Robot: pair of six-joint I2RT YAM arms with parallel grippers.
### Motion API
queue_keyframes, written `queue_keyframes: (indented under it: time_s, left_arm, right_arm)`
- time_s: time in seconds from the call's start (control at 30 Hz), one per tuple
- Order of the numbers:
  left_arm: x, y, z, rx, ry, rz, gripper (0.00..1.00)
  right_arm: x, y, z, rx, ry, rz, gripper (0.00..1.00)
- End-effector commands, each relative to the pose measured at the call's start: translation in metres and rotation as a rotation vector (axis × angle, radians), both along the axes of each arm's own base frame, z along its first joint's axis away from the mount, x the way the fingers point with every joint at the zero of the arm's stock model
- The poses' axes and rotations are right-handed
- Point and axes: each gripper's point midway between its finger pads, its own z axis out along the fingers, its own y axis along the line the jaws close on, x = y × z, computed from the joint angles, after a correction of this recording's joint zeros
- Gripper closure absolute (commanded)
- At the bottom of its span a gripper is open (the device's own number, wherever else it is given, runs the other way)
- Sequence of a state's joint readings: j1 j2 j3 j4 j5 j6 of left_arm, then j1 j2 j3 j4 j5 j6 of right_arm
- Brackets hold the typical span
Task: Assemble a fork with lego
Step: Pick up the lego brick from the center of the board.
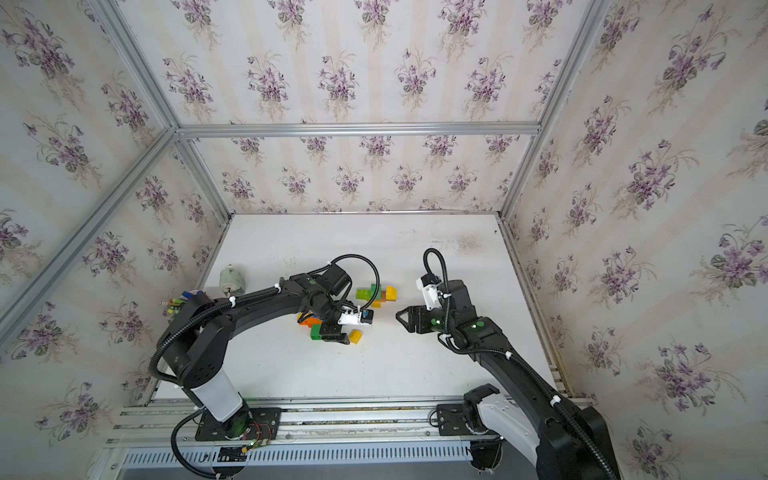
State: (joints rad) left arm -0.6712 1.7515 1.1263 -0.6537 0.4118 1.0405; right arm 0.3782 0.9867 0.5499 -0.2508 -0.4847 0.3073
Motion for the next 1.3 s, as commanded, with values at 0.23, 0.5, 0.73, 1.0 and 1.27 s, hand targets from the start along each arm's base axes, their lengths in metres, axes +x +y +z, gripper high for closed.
queue_keyframes:
  time_s: [0.23,0.5,0.73,1.0,1.27]
  left_arm:
    - [-0.001,-0.012,-0.011,-0.015,0.003,-0.074,0.29]
    - [0.000,-0.016,-0.016,0.011,0.016,-0.087,0.33]
    - [-0.005,-0.012,-0.020,0.043,0.042,-0.077,0.43]
    - [-0.004,-0.012,-0.022,0.059,0.039,-0.062,0.48]
    - [-0.002,-0.013,-0.022,0.061,0.045,-0.054,0.53]
  right_arm:
    - [0.000,0.005,-0.007,0.021,0.035,0.021,0.27]
    - [0.001,0.002,-0.012,0.008,0.037,0.006,0.27]
    - [0.001,0.001,-0.013,0.001,0.038,0.002,0.28]
    - [0.001,0.001,-0.014,0.000,0.044,0.000,0.29]
    - [0.002,0.000,-0.019,-0.012,0.062,-0.008,0.28]
